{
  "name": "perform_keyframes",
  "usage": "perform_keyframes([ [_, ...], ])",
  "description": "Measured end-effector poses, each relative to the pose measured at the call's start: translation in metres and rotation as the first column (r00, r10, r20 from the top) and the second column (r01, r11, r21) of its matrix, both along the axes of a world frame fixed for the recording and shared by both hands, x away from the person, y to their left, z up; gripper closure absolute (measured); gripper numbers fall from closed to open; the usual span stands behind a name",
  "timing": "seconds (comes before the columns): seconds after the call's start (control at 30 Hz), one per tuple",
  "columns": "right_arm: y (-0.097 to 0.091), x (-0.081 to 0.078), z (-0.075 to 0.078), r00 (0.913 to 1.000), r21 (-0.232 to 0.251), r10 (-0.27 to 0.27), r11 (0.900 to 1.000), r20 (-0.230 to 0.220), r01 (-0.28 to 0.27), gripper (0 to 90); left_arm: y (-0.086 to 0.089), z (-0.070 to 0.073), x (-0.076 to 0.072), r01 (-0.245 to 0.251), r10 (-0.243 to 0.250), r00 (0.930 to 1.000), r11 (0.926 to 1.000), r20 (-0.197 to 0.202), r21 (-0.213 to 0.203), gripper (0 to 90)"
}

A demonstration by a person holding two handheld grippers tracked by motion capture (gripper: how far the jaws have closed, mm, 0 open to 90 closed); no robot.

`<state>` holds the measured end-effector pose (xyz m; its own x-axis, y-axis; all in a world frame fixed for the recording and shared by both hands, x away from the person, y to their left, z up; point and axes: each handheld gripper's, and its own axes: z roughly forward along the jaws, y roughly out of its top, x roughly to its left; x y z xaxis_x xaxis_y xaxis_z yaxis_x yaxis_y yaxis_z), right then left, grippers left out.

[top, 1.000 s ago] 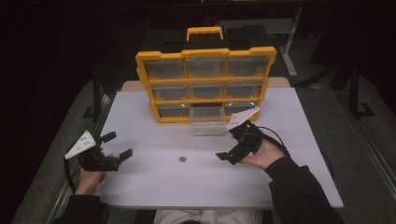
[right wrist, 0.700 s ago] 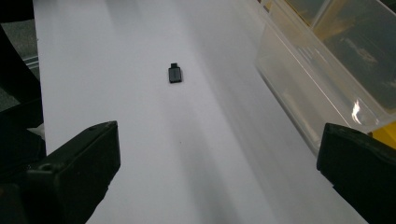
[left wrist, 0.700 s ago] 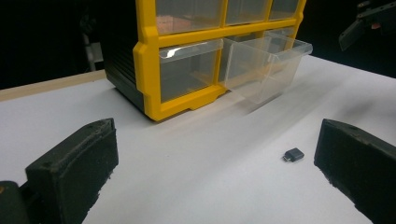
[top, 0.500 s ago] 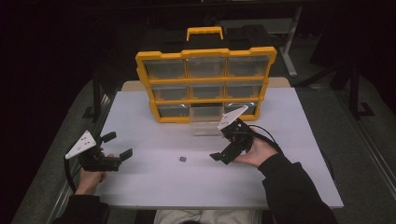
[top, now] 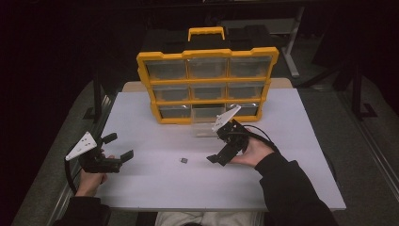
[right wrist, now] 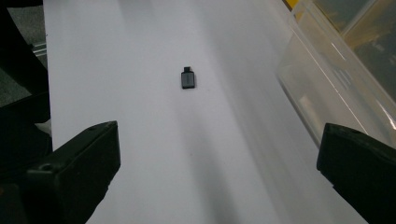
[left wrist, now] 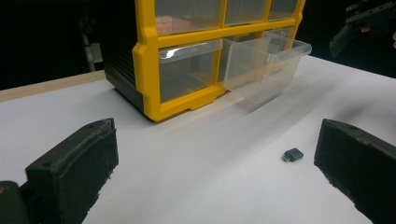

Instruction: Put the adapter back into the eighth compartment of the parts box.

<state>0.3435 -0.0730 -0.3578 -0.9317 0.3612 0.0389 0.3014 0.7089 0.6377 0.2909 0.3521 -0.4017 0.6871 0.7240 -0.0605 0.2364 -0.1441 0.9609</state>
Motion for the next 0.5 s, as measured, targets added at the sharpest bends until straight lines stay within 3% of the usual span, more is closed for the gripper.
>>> perform_keyframes([
  [0.5,0.024,0.005,-0.007,0.9985,-0.031,0.046,0.9984,-0.030,-0.047,0.0,0.000,0.000,0.000,0.005,-0.005,1.0000,1.0000,0.001,-0.001,0.0],
])
